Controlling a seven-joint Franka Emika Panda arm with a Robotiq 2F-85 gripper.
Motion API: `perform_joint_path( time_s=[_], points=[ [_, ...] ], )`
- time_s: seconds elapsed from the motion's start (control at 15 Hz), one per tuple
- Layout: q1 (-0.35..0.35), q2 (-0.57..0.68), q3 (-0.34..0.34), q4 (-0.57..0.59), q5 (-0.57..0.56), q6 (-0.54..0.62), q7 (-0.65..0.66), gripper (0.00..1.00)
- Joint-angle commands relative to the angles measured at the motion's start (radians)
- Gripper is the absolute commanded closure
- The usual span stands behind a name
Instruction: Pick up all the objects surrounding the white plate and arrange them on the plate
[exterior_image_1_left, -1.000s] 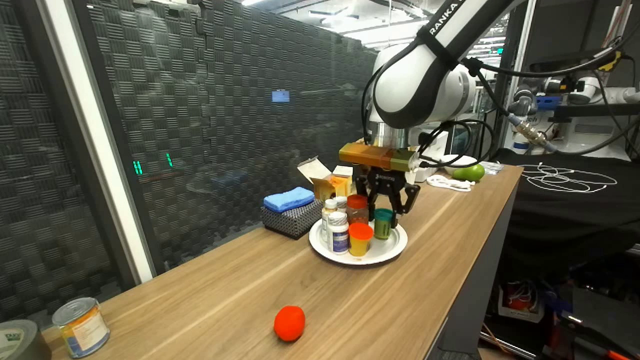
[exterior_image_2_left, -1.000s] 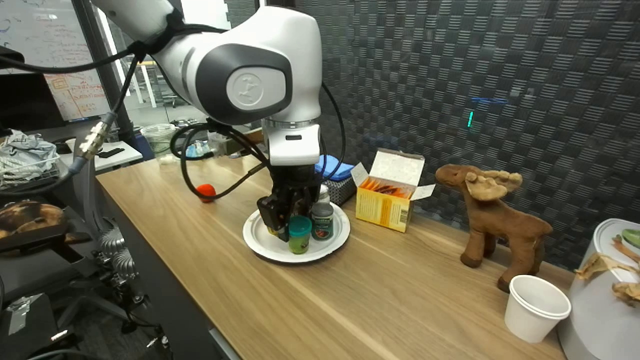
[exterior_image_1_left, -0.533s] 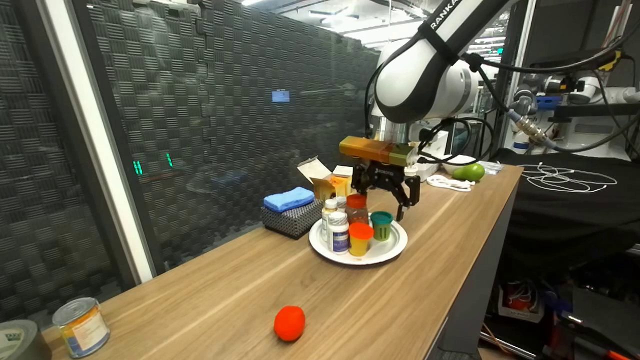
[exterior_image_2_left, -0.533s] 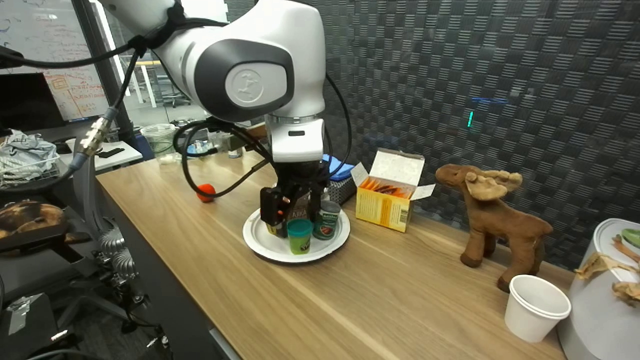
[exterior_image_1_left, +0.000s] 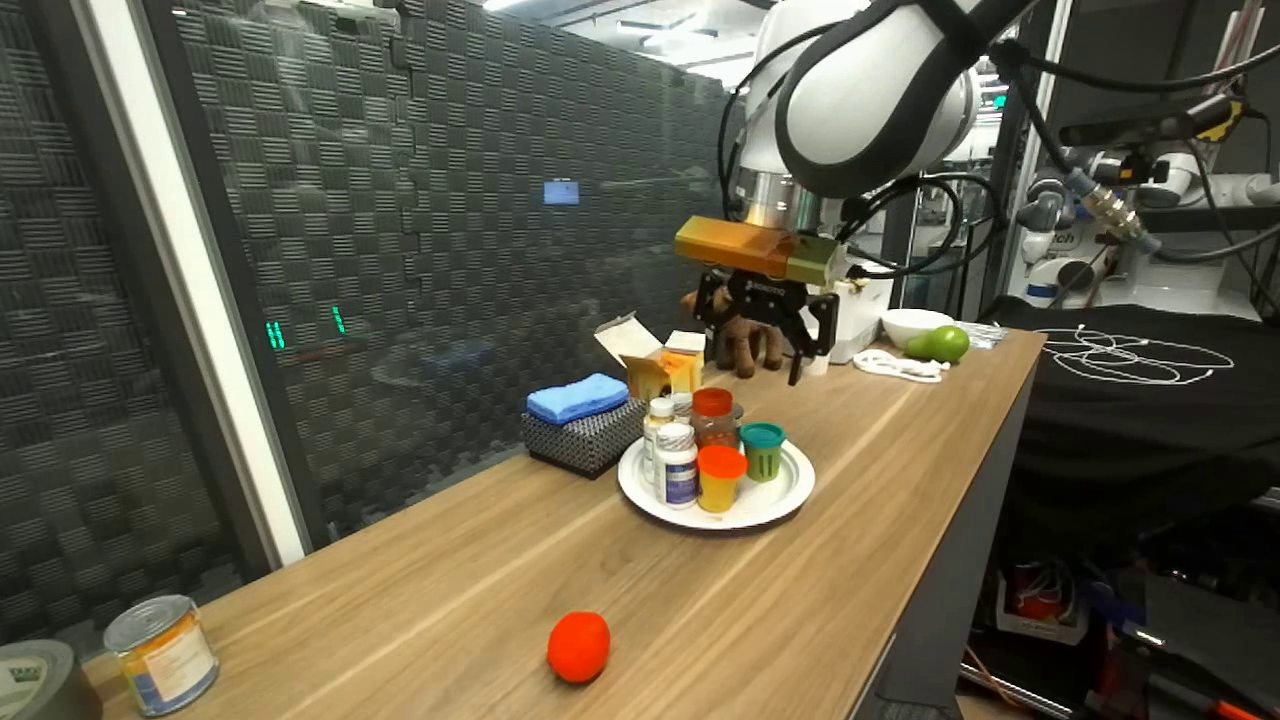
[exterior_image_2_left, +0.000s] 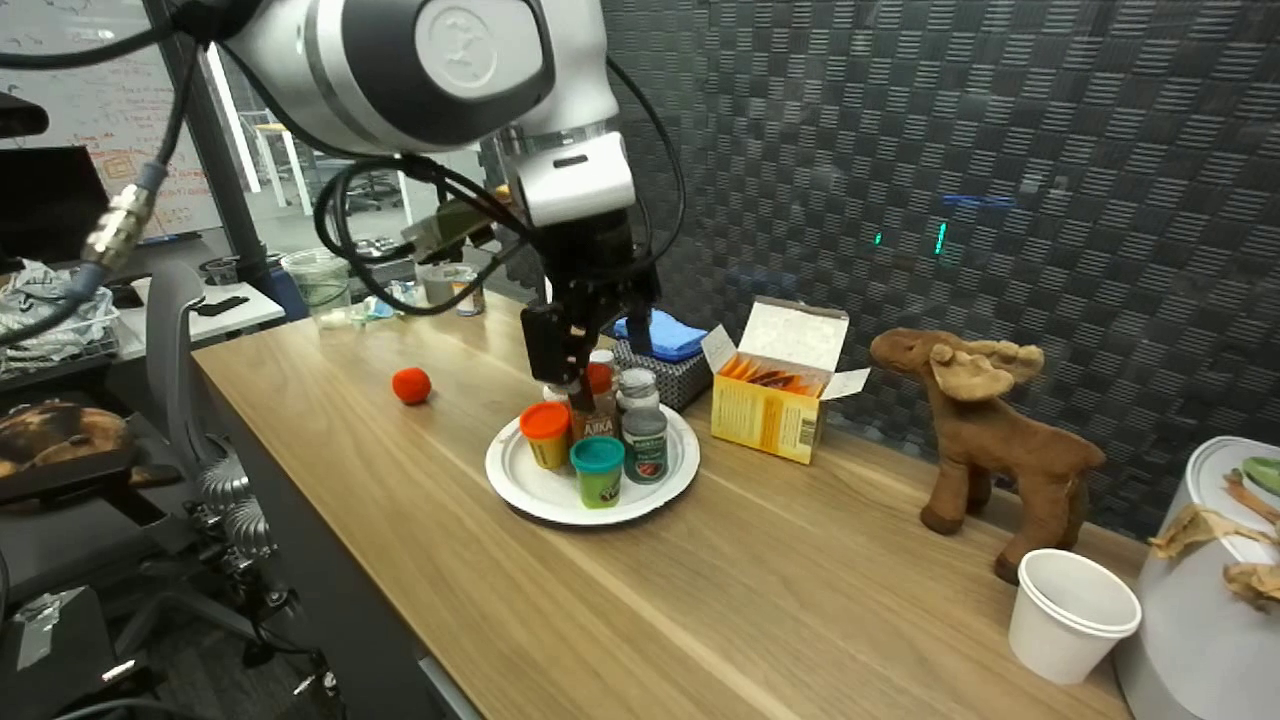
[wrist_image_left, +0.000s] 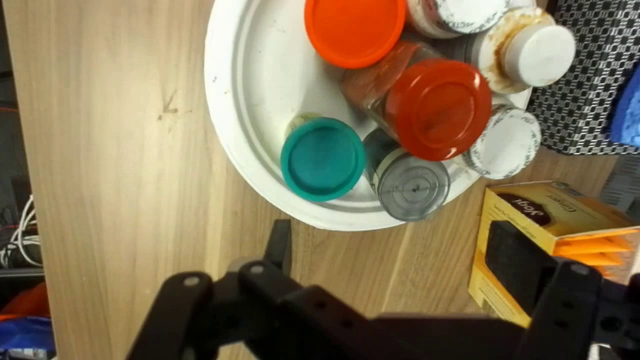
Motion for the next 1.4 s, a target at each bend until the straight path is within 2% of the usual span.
perform_joint_path(
  time_s=[0.0, 0.27, 0.6, 0.8, 1.0, 1.33],
  points=[
    [0.062, -0.068, 0.047, 0.020, -0.145, -0.074, 0.082, 0.00],
    [0.130, -0.084, 0.154, 0.039, -0.226, -0.112, 0.092, 0.00],
    [0.201, -0.028, 0.261, 0.085, -0.175, -0.168, 0.047, 0.00],
    [0.220, 0.010, 0.289, 0.094, -0.123, -0.191, 0.001, 0.00],
    [0.232, 0.053, 0.292, 0.084, -0.108, -0.162, -0.014, 0.00],
    [0.245, 0.130, 0.295, 0.100, -0.003, -0.144, -0.062, 0.00]
  ],
)
